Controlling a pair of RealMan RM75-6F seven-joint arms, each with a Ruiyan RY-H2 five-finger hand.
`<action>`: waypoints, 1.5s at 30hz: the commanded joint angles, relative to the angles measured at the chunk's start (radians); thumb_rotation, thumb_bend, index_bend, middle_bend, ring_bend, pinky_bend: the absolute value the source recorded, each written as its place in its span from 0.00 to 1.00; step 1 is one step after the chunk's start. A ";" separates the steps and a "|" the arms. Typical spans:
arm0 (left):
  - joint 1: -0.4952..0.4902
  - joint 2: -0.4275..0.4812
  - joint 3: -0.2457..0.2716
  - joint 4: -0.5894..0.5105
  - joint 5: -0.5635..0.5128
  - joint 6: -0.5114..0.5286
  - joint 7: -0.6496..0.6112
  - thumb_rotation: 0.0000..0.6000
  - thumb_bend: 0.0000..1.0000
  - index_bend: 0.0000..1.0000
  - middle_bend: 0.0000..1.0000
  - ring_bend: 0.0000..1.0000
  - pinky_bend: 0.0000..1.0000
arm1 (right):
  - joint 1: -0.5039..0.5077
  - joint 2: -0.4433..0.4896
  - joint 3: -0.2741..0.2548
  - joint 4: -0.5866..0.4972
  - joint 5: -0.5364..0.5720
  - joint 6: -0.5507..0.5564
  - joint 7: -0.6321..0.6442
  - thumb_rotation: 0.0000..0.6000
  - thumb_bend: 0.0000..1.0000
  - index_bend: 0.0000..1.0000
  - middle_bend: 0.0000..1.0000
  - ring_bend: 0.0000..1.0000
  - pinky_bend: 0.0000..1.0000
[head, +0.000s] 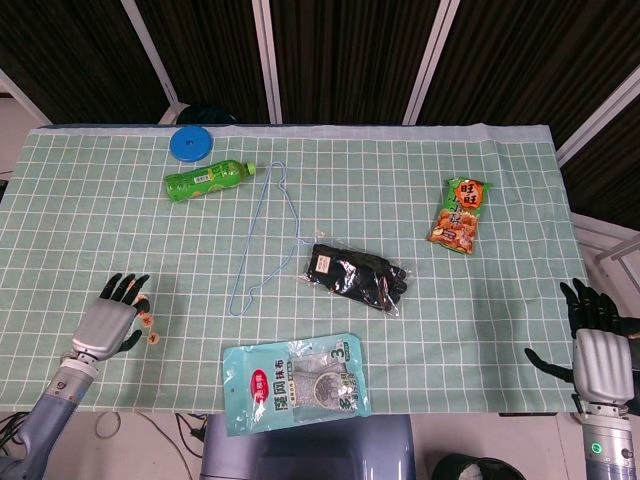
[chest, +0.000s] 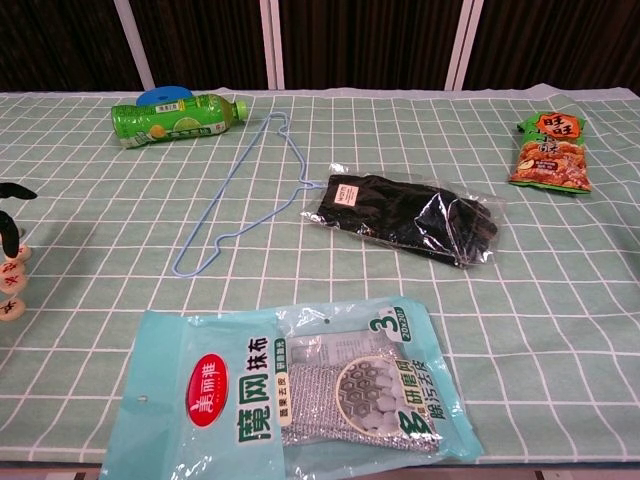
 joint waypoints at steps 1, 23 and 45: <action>-0.003 -0.011 0.001 0.019 -0.009 -0.006 -0.003 1.00 0.31 0.42 0.04 0.00 0.05 | 0.000 0.000 0.001 0.000 0.002 -0.001 -0.001 1.00 0.20 0.04 0.05 0.03 0.00; -0.028 -0.065 0.013 0.084 -0.002 -0.009 0.008 1.00 0.31 0.42 0.04 0.00 0.05 | -0.001 0.000 0.005 -0.003 0.013 -0.004 -0.005 1.00 0.20 0.04 0.05 0.03 0.00; -0.033 -0.075 0.025 0.096 -0.011 -0.006 0.033 1.00 0.31 0.44 0.07 0.00 0.06 | -0.001 -0.003 0.008 -0.003 0.017 -0.001 -0.008 1.00 0.20 0.04 0.05 0.03 0.00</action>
